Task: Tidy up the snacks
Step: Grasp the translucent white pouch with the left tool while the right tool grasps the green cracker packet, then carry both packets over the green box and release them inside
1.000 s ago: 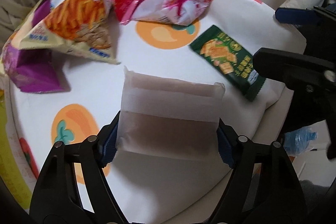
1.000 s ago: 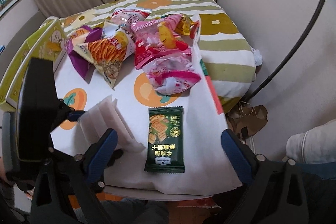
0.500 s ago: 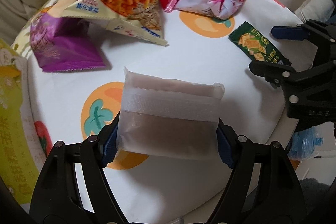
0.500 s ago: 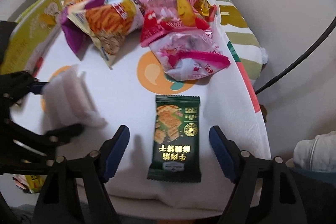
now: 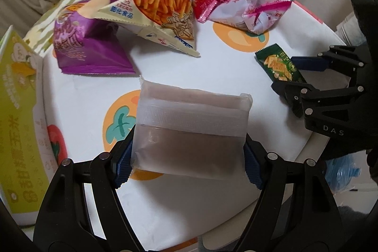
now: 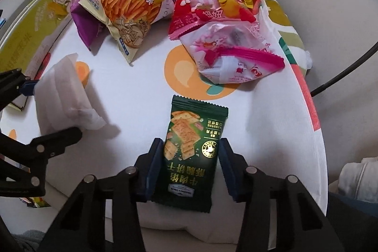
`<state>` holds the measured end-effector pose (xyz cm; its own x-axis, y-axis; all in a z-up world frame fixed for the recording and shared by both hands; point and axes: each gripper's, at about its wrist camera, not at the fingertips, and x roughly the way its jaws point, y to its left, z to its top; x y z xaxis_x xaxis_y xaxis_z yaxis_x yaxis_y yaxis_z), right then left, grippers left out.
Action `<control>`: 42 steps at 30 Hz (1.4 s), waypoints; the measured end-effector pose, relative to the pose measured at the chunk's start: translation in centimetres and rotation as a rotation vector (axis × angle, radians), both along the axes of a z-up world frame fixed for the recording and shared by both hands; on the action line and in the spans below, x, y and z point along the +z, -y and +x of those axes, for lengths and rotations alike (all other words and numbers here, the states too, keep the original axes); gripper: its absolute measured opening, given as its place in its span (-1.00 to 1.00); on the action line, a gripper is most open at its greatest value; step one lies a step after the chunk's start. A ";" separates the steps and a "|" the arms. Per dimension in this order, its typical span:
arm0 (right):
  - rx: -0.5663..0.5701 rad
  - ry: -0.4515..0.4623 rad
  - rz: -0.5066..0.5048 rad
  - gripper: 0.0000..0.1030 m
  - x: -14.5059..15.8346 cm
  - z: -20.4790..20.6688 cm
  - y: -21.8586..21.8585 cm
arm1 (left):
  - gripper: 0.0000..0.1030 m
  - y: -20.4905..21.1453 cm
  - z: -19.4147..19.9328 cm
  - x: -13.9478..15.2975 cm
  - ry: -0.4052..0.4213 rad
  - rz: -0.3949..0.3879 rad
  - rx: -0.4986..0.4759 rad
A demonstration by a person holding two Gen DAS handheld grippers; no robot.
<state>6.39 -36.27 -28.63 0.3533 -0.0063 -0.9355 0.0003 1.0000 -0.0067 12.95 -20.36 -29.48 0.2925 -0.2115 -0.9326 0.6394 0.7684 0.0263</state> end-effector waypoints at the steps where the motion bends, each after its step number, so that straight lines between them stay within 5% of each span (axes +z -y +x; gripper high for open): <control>1: 0.001 0.000 0.002 -0.19 0.0 0.0 0.0 | 0.45 0.0 -0.3 0.2 0.002 -0.002 0.006; 9: 0.022 0.047 0.057 -0.20 2.3 -0.1 -0.5 | 0.44 -0.2 0.8 3.1 0.029 -0.029 0.080; 17: 0.115 0.183 0.085 -0.20 9.1 1.0 -2.0 | 0.44 -1.1 -0.4 10.6 0.124 -0.096 0.210; 25: 0.266 0.325 0.136 -0.20 16.5 4.3 -6.5 | 0.44 -7.8 0.7 17.8 0.256 -0.149 0.401; 34: 0.405 0.388 0.197 -0.20 19.7 7.7 -15.6 | 0.44 -20.7 3.3 19.4 0.269 -0.137 0.615; 42: 0.457 0.350 0.259 -0.20 18.7 10.5 -24.2 | 0.44 -29.7 4.9 15.7 0.189 -0.084 0.665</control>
